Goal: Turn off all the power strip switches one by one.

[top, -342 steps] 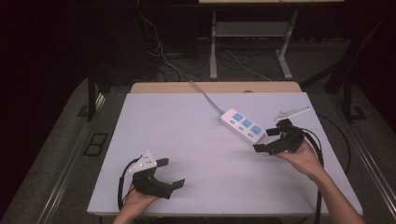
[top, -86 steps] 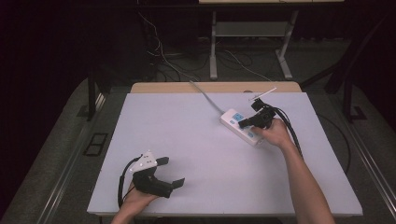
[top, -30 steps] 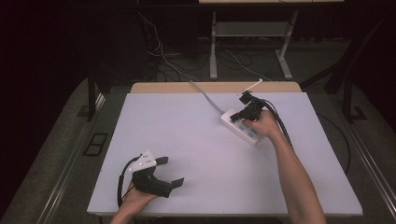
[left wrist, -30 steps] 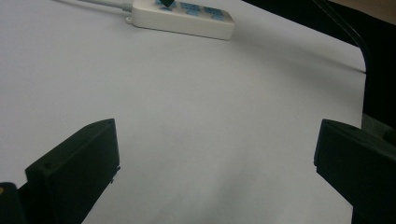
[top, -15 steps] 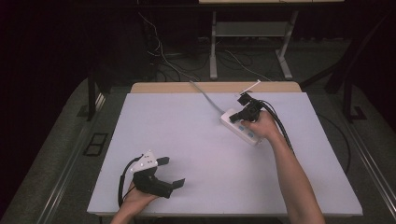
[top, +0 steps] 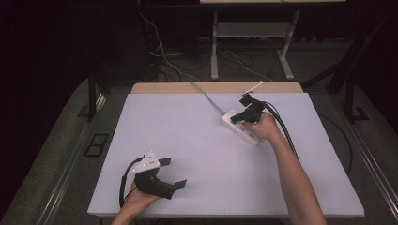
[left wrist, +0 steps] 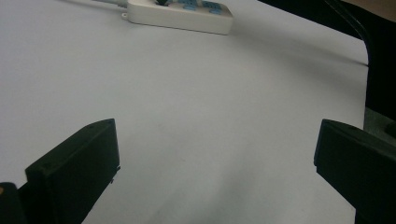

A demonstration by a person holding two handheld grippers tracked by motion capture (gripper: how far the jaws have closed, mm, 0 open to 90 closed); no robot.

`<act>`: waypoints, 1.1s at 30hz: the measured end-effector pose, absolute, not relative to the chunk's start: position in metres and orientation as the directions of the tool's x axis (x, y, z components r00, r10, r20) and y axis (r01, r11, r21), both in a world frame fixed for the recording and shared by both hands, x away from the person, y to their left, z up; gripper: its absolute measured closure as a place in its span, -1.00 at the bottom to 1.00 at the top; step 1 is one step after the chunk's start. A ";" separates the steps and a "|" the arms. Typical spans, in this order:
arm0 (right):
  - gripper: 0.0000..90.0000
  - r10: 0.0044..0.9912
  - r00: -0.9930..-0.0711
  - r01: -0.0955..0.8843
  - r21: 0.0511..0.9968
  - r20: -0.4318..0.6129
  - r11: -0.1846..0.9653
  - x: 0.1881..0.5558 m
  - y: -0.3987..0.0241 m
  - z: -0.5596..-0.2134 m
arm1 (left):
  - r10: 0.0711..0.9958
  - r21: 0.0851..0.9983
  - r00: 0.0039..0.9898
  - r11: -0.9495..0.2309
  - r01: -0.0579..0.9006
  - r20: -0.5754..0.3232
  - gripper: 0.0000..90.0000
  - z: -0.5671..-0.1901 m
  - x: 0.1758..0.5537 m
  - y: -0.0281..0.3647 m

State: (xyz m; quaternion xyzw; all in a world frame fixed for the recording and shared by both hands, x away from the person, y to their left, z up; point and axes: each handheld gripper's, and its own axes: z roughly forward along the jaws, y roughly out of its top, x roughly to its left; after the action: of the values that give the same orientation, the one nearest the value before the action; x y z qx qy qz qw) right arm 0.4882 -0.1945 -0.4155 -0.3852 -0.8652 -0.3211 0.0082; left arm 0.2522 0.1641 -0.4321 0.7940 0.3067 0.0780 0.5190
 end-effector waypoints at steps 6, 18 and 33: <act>1.00 0.655 -0.714 0.660 0.547 0.247 0.514 0.488 -0.193 -0.414 | 0.566 0.870 0.802 -0.280 0.406 -0.191 -1.00 -0.432 0.252 0.163; 1.00 0.647 -0.740 0.629 0.528 0.183 0.570 0.483 -0.191 -0.410 | 0.566 0.872 0.801 -0.274 0.407 -0.196 -1.00 -0.432 0.253 0.165; 0.99 0.642 -0.740 0.619 0.572 0.198 0.538 0.468 -0.208 -0.394 | 0.564 0.871 0.801 -0.271 0.410 -0.202 -1.00 -0.433 0.253 0.163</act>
State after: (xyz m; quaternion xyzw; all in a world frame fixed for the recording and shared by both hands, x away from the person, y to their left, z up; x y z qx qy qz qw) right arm 0.4679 -0.2079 -0.3937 -0.3598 -0.8766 -0.3190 -0.0180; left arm 0.2533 0.1633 -0.4329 0.7936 0.3067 0.0739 0.5202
